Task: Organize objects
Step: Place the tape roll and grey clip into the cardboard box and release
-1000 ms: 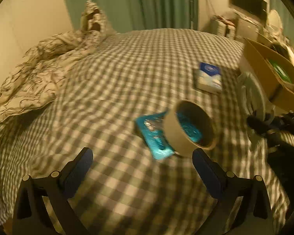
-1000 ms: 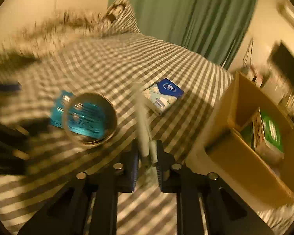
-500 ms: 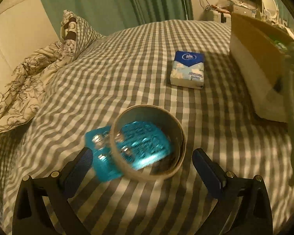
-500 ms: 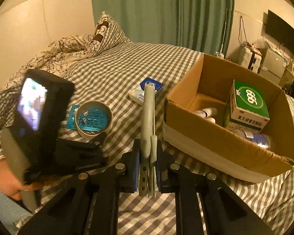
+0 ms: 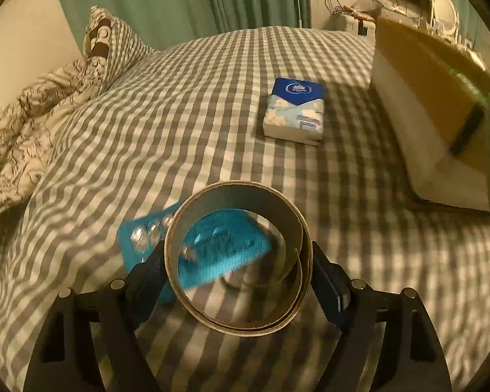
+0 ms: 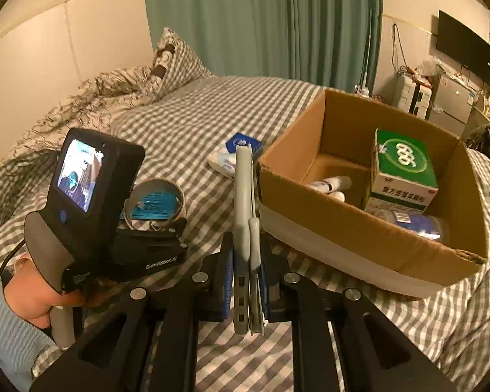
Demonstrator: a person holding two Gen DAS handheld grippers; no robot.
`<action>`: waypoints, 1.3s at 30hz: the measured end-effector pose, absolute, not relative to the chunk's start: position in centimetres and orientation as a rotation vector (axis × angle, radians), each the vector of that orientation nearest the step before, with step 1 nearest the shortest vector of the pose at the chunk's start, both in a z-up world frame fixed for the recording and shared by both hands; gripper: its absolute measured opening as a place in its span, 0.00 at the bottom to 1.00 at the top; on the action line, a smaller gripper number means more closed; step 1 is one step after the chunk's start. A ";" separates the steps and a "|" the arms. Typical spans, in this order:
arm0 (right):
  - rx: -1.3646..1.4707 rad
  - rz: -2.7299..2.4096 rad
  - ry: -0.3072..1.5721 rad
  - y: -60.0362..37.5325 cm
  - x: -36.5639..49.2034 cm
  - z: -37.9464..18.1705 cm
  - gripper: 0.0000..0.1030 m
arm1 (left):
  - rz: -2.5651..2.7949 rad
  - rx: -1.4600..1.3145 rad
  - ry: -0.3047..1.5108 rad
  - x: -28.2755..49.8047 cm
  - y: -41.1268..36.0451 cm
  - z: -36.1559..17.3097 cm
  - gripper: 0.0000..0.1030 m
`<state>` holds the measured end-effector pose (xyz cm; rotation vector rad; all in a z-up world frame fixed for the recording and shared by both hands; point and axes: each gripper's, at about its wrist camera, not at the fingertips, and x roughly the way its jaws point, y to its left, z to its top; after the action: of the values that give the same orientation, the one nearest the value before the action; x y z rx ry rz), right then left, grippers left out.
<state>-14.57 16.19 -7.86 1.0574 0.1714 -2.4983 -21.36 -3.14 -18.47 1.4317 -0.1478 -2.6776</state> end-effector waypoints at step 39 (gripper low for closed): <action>0.998 -2.782 -0.102 30.2 -21.7 2.6 0.12 | -3.271 1.088 -0.085 -26.2 11.8 -1.7 0.80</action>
<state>-21.70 30.23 2.59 0.9985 -0.1015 -2.7820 -26.21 11.77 -1.75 1.0876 -0.0847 -3.2707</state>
